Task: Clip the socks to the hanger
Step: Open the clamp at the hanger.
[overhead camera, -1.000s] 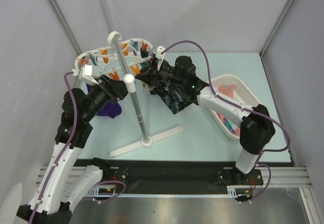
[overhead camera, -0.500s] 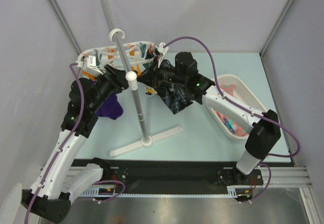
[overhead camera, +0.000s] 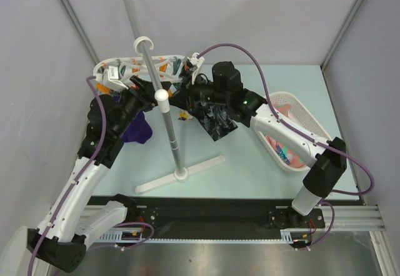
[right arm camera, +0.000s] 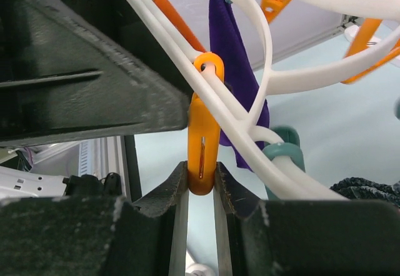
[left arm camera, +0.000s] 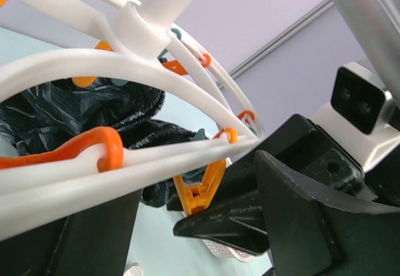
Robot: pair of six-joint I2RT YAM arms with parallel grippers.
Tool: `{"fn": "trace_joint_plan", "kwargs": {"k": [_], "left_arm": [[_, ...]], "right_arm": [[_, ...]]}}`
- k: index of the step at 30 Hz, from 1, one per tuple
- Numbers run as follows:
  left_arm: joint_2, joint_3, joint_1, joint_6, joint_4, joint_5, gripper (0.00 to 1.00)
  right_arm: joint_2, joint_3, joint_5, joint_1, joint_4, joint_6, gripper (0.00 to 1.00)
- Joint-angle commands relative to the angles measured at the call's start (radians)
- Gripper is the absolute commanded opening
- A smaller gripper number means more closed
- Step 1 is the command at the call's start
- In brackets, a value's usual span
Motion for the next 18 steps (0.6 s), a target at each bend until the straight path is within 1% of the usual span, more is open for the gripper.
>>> {"fn": "trace_joint_plan", "kwargs": {"k": [1,4,5,7,11,18], "left_arm": [[0.010,0.037,-0.005,0.000,0.050,-0.018,0.75],[0.019,0.043,-0.005,-0.011,0.047,-0.020,0.73],[0.020,0.043,-0.005,-0.012,0.046,-0.024,0.70],[0.025,0.052,-0.005,-0.014,0.044,-0.026,0.68],[0.037,0.061,-0.005,-0.024,0.046,-0.009,0.60],[0.048,0.061,-0.015,-0.038,0.037,-0.005,0.60]], "right_arm": [[-0.044,0.071,0.032,0.022,-0.026,-0.035,0.00],[-0.036,0.081,0.041,0.028,-0.032,-0.039,0.00],[-0.035,0.081,0.047,0.031,-0.032,-0.041,0.00],[-0.033,0.083,0.047,0.034,-0.034,-0.045,0.00],[-0.026,0.092,0.064,0.042,-0.050,-0.064,0.00],[-0.030,0.089,0.099,0.051,-0.052,-0.091,0.00]]}}
